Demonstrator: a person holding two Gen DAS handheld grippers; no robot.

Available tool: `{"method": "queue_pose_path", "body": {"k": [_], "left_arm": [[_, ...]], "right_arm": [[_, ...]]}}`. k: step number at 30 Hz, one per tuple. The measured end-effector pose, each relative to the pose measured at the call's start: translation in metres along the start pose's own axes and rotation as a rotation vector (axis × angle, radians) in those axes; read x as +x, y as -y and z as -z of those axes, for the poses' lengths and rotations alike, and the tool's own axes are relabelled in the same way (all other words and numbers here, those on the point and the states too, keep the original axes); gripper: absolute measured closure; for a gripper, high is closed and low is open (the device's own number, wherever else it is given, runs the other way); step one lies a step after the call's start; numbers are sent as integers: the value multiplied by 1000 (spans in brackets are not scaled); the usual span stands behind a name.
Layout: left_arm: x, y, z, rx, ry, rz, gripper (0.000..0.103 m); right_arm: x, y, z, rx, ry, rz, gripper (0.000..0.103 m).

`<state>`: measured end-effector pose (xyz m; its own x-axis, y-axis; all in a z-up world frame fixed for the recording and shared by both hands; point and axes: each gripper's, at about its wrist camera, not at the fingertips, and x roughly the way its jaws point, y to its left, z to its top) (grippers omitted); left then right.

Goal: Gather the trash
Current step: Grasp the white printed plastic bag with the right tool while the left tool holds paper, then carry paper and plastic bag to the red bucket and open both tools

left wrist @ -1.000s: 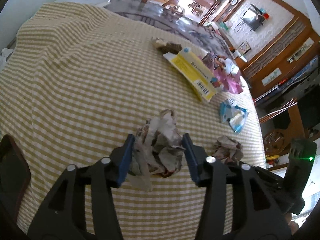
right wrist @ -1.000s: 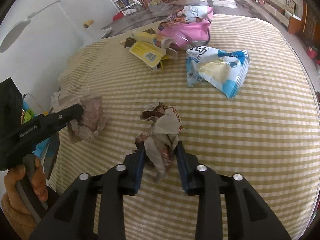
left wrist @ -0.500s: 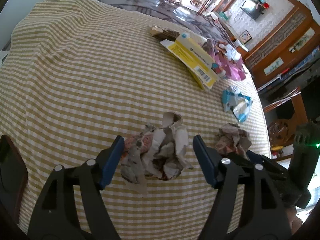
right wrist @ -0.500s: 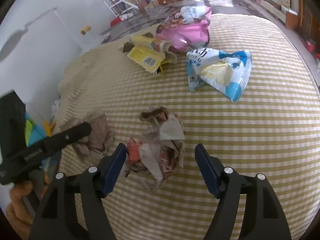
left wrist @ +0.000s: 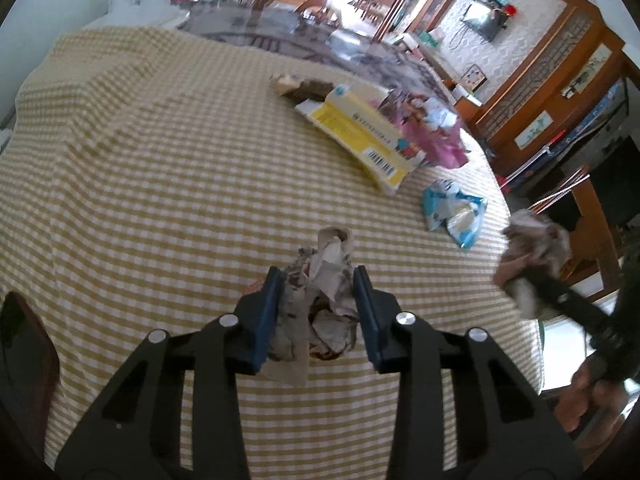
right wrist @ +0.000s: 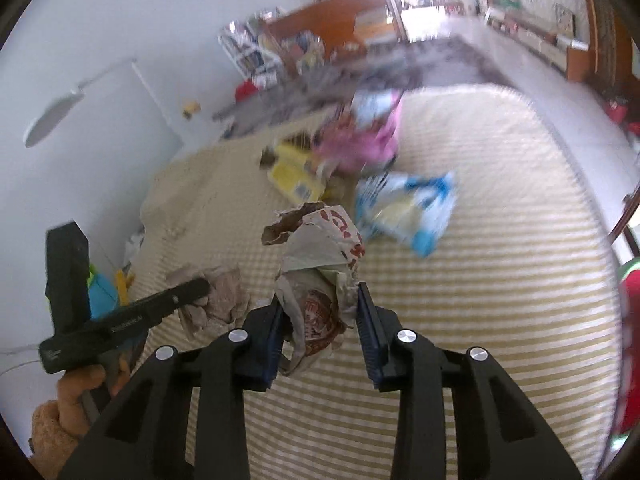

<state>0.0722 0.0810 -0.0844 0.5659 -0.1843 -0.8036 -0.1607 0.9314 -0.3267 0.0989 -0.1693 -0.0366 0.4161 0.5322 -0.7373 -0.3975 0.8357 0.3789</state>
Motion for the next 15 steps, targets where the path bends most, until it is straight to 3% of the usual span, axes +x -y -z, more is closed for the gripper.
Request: {"method": "queue_pose_path", "body": {"k": [4,7,11,15], "left_arm": [[-4,6,-1,33,34,-19,70],[-5,13,1,64,58,-38,70],[-3,27,6,144,94,-103,70],[-3,43,14,193,128,-129,70]], "right_arm": [[-33,16,2,-72,93,141,70],[-49,41,10,-46,176,250,70],[-52,78,15,79,176,244,70],[-61,86,16,72,204,281,70]]}}
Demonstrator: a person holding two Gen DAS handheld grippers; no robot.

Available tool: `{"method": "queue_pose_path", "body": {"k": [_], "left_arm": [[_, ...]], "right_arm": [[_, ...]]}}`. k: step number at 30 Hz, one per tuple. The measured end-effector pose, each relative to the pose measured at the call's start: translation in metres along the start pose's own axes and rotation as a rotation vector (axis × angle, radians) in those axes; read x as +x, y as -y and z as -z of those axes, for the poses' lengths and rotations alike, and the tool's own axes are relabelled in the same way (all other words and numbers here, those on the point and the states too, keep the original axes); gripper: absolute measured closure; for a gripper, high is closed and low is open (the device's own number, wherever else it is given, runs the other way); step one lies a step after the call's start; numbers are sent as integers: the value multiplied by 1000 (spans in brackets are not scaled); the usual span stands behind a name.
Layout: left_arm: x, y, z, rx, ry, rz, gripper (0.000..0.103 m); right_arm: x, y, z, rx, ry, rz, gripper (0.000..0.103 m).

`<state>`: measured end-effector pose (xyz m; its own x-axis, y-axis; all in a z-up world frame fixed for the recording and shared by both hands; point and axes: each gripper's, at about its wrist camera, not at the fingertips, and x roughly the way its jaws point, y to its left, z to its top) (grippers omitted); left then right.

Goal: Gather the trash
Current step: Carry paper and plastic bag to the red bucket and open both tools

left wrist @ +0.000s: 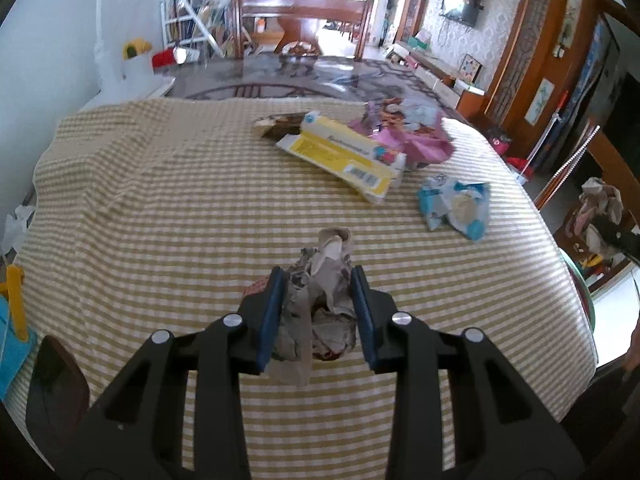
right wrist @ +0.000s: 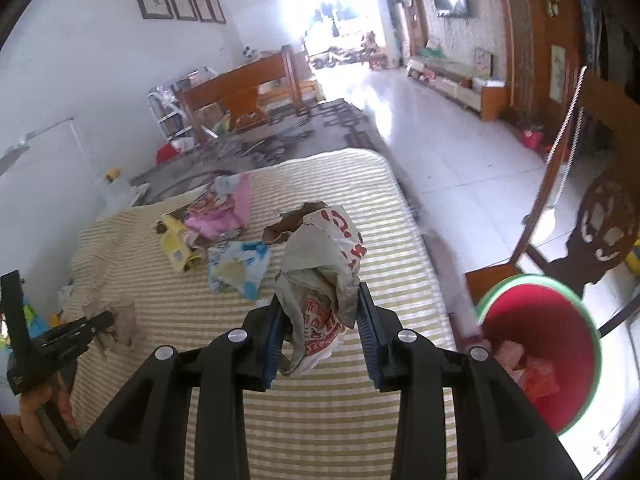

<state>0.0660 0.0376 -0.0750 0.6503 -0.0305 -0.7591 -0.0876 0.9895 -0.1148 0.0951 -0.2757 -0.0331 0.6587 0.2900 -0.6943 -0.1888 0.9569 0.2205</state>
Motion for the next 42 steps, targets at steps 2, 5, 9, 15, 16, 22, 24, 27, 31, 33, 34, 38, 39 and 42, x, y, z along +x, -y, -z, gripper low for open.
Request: {"method": "queue_pose_path", "body": {"k": [2,5,9,15,16,22,24,27,31,33,34,38,39,42], "left_arm": [[-7,12,5,-14,34,36,70],[-13,36,14,-36,51,103,70],[-13,77,16,-14,32,180,70],[-16,134,4,45,33,278,70],[-14,144,0,43,24,303,70],[-12,187,-13,65,-4,391,70],[-13,205,-17,99,-4,415,70],[-12,231,-18,153,-3,438,70],[-3,266,-15,210,-23,468,70],[2,281,-12,237,-39,484,70],[4,288,-12,251,-46,488,70],[16,311,-10,280,-79,508,70],[19,316,-10,280,-90,516,70],[25,326,-10,273,-116,530,70]], "right_arm": [[-6,7,2,2,12,6,70],[-14,20,4,16,18,19,70],[-25,44,9,64,21,27,70],[-37,82,11,186,42,44,70],[-39,87,11,203,48,49,70],[-55,129,8,335,102,96,70],[-60,146,10,393,114,111,70],[-65,164,15,457,123,124,70],[-68,184,20,517,129,147,70],[-69,193,23,550,129,159,70],[-70,197,25,562,129,163,70],[-74,211,30,619,139,180,69],[-74,213,32,630,141,182,69],[-74,219,35,655,134,183,69]]}}
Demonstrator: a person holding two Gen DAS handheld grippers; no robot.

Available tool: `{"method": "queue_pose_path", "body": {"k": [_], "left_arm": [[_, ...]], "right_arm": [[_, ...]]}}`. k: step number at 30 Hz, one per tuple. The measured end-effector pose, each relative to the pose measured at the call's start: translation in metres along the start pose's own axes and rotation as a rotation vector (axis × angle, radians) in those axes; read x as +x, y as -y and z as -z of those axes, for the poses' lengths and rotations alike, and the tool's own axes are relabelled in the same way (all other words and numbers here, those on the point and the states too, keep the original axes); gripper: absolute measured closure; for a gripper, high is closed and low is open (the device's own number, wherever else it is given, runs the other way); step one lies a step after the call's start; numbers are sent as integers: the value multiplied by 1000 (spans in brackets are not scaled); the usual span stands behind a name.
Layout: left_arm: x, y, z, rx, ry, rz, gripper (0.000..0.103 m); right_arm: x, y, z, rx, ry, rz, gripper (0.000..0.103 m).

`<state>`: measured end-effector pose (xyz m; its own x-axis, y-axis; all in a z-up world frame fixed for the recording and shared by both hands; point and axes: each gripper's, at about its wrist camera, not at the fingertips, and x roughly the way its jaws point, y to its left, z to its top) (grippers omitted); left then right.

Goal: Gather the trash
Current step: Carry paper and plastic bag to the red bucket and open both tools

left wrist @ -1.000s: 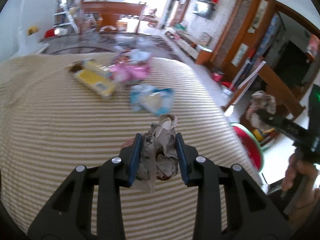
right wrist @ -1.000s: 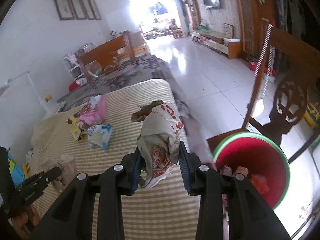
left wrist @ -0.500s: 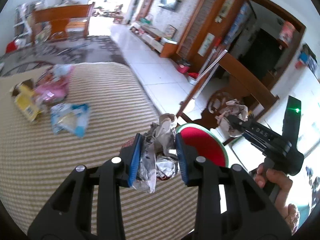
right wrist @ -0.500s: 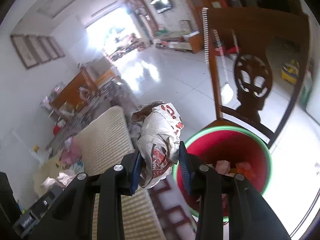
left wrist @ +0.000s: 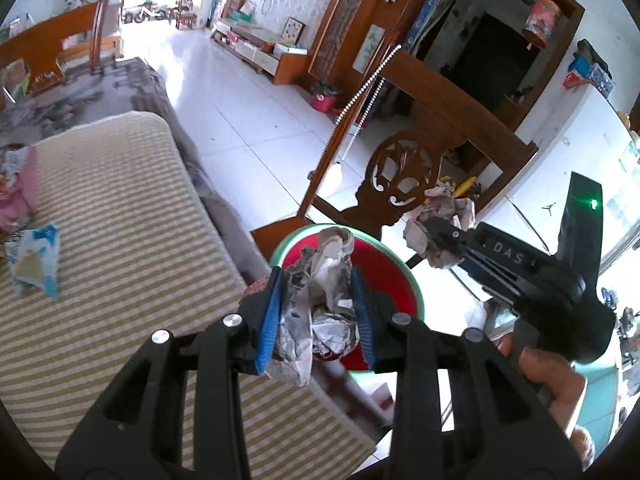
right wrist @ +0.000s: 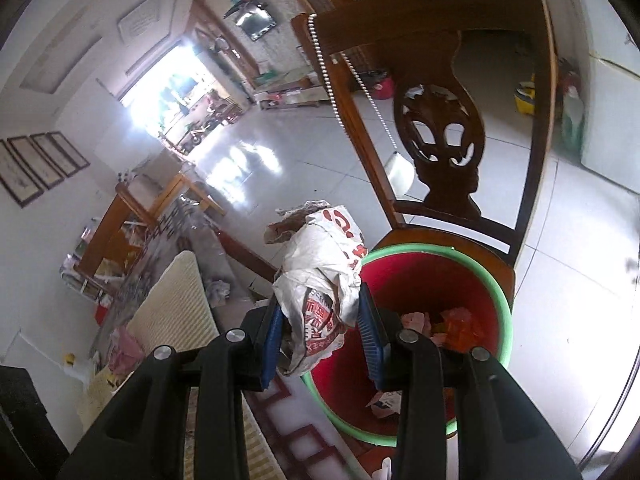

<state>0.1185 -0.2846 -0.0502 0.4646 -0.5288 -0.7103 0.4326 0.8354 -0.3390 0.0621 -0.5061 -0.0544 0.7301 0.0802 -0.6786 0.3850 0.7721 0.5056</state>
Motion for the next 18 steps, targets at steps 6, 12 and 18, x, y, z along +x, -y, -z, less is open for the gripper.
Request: {"method": "queue_pose_path", "body": {"k": [6,12,18], "left_arm": [[10,6,0,0,-12,2,70],[15,8,0,5,-23,6,70],[22,11,-4,-12,-10,16,36]], "right_arm": [[3,3,0,19,-13,5,68],[2,1,0,24,-3,23,65],[-1,6,-3,40,44,81,42]]}}
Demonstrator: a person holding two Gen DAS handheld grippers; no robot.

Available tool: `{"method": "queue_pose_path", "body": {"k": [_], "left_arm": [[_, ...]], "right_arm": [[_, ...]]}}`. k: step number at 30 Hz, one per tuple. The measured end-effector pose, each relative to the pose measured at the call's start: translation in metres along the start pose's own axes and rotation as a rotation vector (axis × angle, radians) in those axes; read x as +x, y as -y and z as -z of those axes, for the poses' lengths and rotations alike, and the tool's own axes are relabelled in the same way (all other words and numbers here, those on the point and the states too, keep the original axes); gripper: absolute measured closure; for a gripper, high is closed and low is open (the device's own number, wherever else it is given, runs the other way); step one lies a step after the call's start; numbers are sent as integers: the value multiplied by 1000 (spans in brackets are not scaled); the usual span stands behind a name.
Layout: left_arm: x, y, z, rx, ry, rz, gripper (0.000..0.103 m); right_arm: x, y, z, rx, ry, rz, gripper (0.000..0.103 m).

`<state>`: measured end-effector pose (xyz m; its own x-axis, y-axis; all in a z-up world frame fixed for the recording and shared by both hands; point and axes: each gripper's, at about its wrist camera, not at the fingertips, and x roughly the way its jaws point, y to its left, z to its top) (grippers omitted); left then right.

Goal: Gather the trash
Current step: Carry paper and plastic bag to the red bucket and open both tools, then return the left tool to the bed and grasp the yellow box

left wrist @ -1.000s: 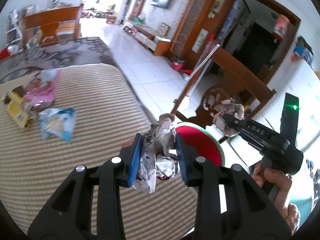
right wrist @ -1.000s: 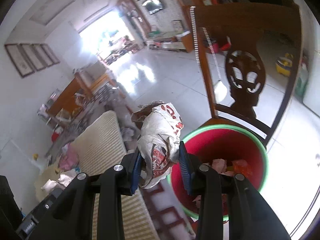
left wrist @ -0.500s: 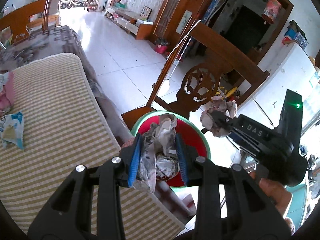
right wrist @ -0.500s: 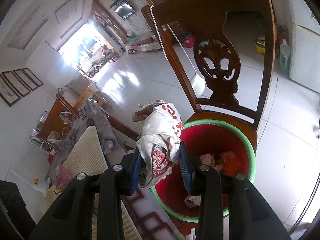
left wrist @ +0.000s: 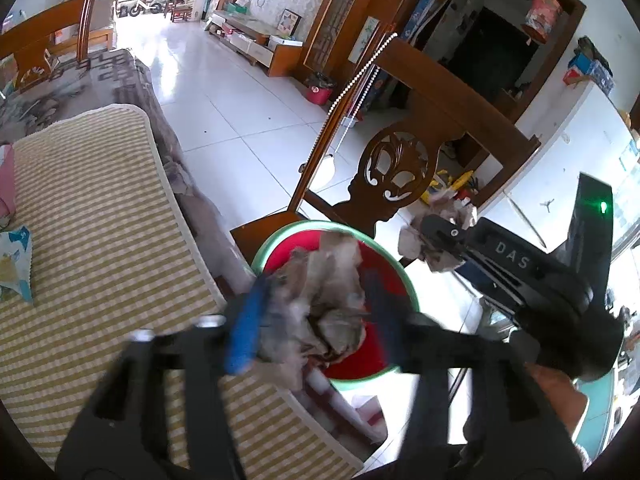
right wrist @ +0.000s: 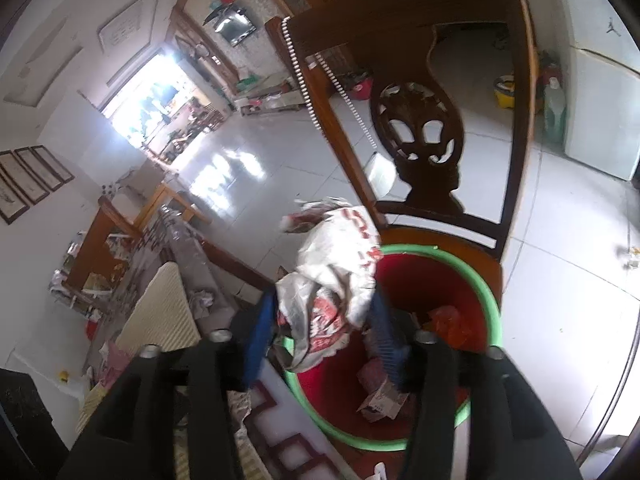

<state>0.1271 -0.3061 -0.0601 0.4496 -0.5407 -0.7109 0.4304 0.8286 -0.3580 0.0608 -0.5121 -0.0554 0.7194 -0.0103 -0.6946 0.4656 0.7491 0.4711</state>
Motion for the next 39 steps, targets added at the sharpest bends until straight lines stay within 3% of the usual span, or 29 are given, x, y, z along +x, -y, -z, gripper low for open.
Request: {"method": "queue_pose_path", "body": {"k": [1,5,11,15,19,22,25,33,39], "left_arm": [[-1,-1,0,-13,12,4,25],[-3,-4,1,-26,18,6,18],[-20,-34,13,-66,38,-32,13],[-53,-87,19,-160,130,-137,13],[-100,-174,17,-356,241,-318,13],[-131,-247,19,-598,283,-402,13],[-147,-293,22,-752,308,-434,13],[-132,-349,3,-864,281,-485,12],[-104,-368,2,-917,207,-527,11]], "right_arm": [[-1,1,0,1,7,8,38],[3,1,0,-6,1,17,31],[5,-9,2,-22,-8,16,21],[6,-23,6,-31,-23,-33,21],[6,-59,19,-97,-47,-100,20],[8,-94,34,-160,-75,-161,19],[11,-130,53,-234,-109,-219,19],[18,-190,92,-455,-171,-265,19],[28,-180,88,-404,-199,-257,19]]}}
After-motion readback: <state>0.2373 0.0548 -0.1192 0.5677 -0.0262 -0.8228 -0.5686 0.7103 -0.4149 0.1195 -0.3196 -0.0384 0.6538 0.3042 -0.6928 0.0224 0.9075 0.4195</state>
